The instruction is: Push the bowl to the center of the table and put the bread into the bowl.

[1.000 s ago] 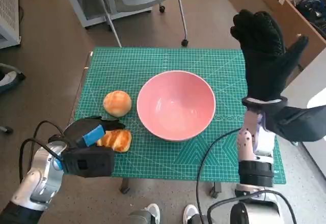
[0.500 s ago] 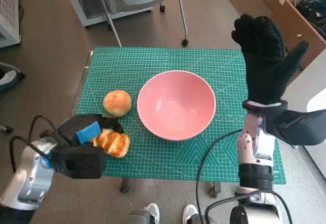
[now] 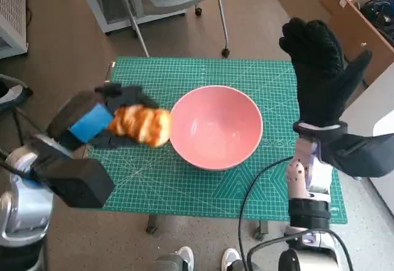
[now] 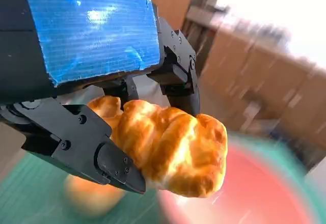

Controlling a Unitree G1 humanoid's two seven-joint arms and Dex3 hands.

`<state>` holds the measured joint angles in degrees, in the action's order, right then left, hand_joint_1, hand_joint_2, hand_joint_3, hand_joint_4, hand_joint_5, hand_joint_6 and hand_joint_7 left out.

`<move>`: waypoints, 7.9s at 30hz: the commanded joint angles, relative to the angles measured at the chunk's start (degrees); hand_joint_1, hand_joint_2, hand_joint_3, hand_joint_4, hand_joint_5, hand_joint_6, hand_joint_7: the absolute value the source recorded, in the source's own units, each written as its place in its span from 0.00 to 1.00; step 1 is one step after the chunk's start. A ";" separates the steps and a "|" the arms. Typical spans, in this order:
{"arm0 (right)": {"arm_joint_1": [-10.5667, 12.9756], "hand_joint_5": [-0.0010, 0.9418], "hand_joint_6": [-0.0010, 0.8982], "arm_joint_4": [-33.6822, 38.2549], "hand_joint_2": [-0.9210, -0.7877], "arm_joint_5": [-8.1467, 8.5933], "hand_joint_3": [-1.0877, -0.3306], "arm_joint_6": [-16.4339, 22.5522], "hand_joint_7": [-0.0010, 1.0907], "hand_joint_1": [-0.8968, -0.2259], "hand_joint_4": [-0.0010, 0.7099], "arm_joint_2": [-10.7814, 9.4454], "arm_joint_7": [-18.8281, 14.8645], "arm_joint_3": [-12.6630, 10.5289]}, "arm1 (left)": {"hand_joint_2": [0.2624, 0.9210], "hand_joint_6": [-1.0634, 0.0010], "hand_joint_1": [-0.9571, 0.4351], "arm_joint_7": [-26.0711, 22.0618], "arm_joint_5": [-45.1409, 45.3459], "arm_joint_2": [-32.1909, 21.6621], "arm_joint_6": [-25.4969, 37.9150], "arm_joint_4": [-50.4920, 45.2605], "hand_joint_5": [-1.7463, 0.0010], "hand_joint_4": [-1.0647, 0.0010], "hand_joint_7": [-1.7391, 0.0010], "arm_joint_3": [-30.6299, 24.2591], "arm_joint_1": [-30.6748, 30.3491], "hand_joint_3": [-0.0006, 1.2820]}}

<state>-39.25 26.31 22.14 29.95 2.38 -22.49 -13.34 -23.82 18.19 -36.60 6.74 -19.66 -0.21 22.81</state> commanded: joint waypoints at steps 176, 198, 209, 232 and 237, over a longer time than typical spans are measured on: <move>5.72 0.01 0.17 -4.09 0.00 1.27 0.62 -1.19 0.53 0.60 0.55 1.88 0.50 -0.40 | 0.99 0.41 0.69 2.86 11.42 3.76 1.79 23.05 0.35 0.30 0.34 11.75 15.83 0.04; 6.66 0.01 0.18 -5.42 0.00 1.28 0.62 -2.26 0.54 0.60 0.55 1.36 0.86 -0.32 | 0.98 0.36 0.69 6.52 6.68 15.76 -4.69 14.26 0.41 0.25 0.35 13.39 13.22 0.02; 7.88 0.01 0.17 -7.46 0.00 1.26 0.62 -2.89 0.54 0.60 0.56 1.57 1.07 -0.49 | 0.91 0.76 0.36 4.96 5.97 18.06 -6.43 21.88 0.93 0.77 0.76 16.00 11.90 0.04; 8.18 0.01 0.14 -8.27 0.00 -0.36 0.62 -2.50 0.52 0.61 0.55 1.74 2.09 -0.43 | 1.00 0.92 0.18 4.93 4.55 17.91 -7.14 23.12 1.00 1.00 0.93 14.77 9.77 0.07; 8.20 0.00 0.14 -8.90 0.00 -0.63 0.61 -2.65 0.52 0.61 0.55 1.72 2.43 -0.07 | 1.00 0.92 0.18 4.43 2.09 17.67 -7.51 22.36 1.00 1.00 0.93 12.95 9.01 0.07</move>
<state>-32.41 17.65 22.05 27.84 4.05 -20.73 -13.51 -19.10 22.03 -18.48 0.11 3.41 14.18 32.55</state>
